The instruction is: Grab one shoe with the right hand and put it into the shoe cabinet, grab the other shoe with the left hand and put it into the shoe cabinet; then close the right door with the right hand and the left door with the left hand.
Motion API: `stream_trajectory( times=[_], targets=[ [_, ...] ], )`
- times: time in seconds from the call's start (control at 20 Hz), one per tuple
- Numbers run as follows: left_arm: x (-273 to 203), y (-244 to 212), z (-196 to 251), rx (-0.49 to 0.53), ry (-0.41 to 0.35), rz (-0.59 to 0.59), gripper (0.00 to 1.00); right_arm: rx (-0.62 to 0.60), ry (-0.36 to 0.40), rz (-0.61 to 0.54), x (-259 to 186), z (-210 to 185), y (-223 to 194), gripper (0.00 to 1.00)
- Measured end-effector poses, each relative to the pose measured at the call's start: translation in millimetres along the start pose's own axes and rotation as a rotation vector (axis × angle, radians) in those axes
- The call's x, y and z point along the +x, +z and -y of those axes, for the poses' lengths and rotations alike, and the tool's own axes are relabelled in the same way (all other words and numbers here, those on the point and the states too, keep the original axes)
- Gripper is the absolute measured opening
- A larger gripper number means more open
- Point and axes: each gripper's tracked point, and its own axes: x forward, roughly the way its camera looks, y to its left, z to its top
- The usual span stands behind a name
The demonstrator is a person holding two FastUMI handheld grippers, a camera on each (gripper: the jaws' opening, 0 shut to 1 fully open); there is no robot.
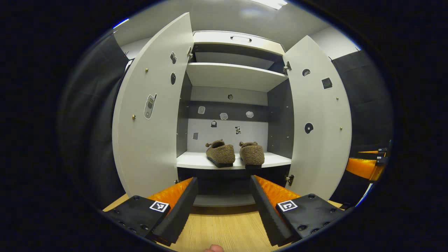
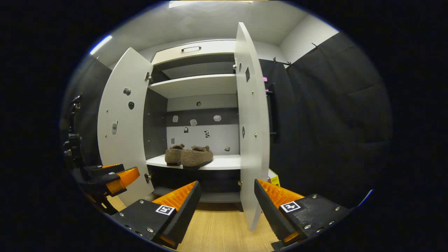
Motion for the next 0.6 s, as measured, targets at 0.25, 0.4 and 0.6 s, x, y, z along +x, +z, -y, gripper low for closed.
stream_trajectory(
  times=[0.25, 0.4, 0.6],
  targets=[
    [-15, -3, -1, 0.025, 0.034, 0.011, 0.94, -0.102, -0.102, 0.071, 14, 69, 66, 0.94],
    [-24, -6, 0, 0.041, 0.047, 0.009, 0.97, -0.105, -0.134, 0.118, 44, 99, 105, 0.94],
    [-27, -14, -4, 0.053, 0.071, -0.014, 0.97, -0.115, -0.164, 0.135, 79, 130, 130, 0.94]
  ],
)
